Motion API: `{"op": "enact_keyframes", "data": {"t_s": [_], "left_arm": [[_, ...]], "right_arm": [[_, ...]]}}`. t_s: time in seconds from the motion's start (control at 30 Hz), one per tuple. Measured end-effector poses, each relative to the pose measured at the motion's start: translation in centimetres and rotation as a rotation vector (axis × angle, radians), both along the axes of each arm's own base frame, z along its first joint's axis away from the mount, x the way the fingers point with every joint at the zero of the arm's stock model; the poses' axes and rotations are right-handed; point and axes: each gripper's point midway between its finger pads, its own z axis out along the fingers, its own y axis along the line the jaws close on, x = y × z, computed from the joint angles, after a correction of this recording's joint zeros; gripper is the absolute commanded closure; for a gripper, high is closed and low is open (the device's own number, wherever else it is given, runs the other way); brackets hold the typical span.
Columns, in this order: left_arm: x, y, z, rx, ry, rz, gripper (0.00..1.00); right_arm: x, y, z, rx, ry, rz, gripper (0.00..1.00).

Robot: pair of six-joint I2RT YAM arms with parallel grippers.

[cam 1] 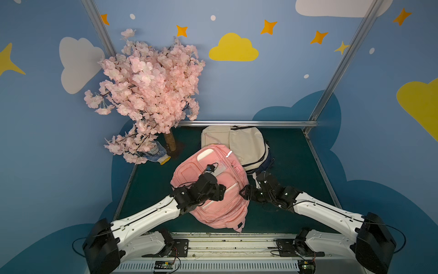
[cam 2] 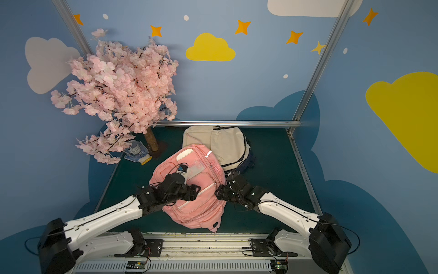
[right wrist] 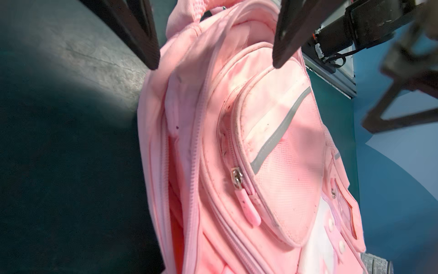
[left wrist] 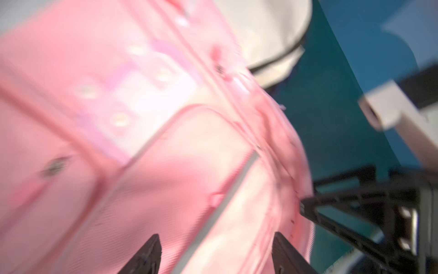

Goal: Zip up the backpack
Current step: Zip the zipper on the backpack, then adjust the backpack at the center of the board.

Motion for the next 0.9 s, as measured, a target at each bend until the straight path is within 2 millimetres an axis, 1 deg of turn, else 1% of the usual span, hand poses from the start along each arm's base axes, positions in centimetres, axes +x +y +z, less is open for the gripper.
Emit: {"op": "enact_keyframes", "data": {"t_s": [0.07,0.1,0.17,0.2,0.27,0.3,0.37,0.43,0.57,0.63,0.67,0.7,0.77,0.87,0.9], "left_arm": [[1.0,4.9,-0.4,0.012,0.025,0.173,0.17],[1.3,6.8,-0.8,0.02,0.047,0.244,0.17],[1.9,10.8,-2.3,0.028,0.105,0.385,0.18],[2.0,12.1,-3.1,0.026,0.135,0.432,0.19],[1.7,14.7,-5.5,0.018,0.221,0.524,0.22],[1.4,15.3,-6.5,0.011,0.256,0.546,0.23],[0.8,15.8,-8.3,-0.007,0.322,0.563,0.25],[0.7,15.4,-9.3,-0.031,0.363,0.547,0.28],[1.7,13.9,-9.7,-0.092,0.376,0.5,0.34],[2.2,13.4,-9.8,-0.117,0.371,0.481,0.4],[2.3,13.2,-9.9,-0.128,0.369,0.473,0.44],[2.4,13.0,-10.0,-0.133,0.37,0.465,0.47],[2.7,12.6,-10.4,-0.146,0.378,0.451,0.6],[2.9,12.3,-11.0,-0.152,0.396,0.437,0.71],[2.9,12.4,-11.2,-0.153,0.4,0.437,0.75]], "right_arm": [[-0.3,0.2,-0.6,-0.014,0.015,0.007,0.21],[-0.4,0.3,-0.8,-0.02,0.021,0.008,0.21],[-0.5,0.4,-1.1,-0.031,0.032,0.005,0.21],[-0.5,0.5,-1.1,-0.034,0.034,0.006,0.21],[-0.6,0.7,-1.2,-0.041,0.04,0.011,0.21],[-0.6,0.8,-1.3,-0.044,0.043,0.01,0.21],[-0.7,0.9,-1.5,-0.053,0.046,0.013,0.21],[-0.8,1.1,-1.7,-0.062,0.049,0.018,0.21],[-1.0,1.3,-2.4,-0.079,0.065,0.025,0.21],[-1.1,1.5,-2.9,-0.083,0.076,0.03,0.22],[-1.1,1.7,-3.2,-0.085,0.085,0.035,0.24],[-1.2,1.8,-3.5,-0.088,0.094,0.039,0.27],[-1.2,2.1,-4.0,-0.091,0.109,0.045,0.36],[-1.1,2.6,-4.3,-0.089,0.119,0.058,0.58],[-1.0,2.7,-4.2,-0.09,0.119,0.062,0.67]]}}
